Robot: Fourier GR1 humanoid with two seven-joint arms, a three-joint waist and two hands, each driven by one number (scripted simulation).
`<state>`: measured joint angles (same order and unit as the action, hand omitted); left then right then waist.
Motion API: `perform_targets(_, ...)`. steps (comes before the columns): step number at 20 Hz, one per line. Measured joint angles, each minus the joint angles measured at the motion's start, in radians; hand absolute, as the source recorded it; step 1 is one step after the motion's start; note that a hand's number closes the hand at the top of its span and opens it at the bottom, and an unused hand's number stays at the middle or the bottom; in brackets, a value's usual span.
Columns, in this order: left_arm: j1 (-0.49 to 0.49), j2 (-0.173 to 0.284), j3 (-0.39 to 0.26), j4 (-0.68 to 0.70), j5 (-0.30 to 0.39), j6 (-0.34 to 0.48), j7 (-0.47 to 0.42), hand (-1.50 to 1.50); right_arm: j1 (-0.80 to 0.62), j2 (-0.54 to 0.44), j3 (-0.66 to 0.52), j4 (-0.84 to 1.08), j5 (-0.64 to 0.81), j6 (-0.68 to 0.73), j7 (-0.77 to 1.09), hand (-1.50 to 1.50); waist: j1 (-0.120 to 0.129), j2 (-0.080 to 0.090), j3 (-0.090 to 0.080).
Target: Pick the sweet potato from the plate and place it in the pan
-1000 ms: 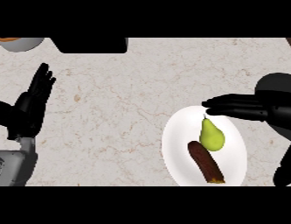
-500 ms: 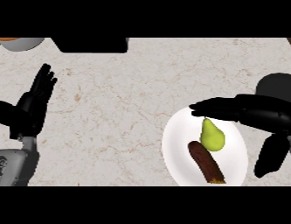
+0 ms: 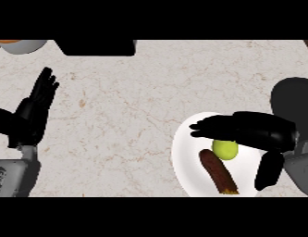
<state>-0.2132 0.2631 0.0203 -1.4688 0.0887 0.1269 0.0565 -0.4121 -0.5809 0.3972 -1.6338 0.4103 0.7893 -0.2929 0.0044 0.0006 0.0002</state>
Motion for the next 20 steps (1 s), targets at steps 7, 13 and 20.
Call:
perform_targets(7,-0.016,-0.003,0.021,-0.007,-0.006,-0.015,0.029,0.00,0.025,-0.021,0.043,-0.019,0.141,-0.044,-0.040,-1.50,-0.001,0.000,0.000)
perform_targets(13,-0.006,-0.023,0.024,-0.006,-0.025,-0.017,0.017,0.00,0.017,0.026,0.090,-0.022,0.264,-0.044,-0.008,-1.50,-0.001,-0.001,0.000)
perform_targets(20,-0.014,-0.035,0.039,0.004,-0.037,-0.030,0.018,0.00,0.054,0.047,0.114,0.008,0.363,-0.064,-0.053,-1.50,-0.002,0.000,0.000)
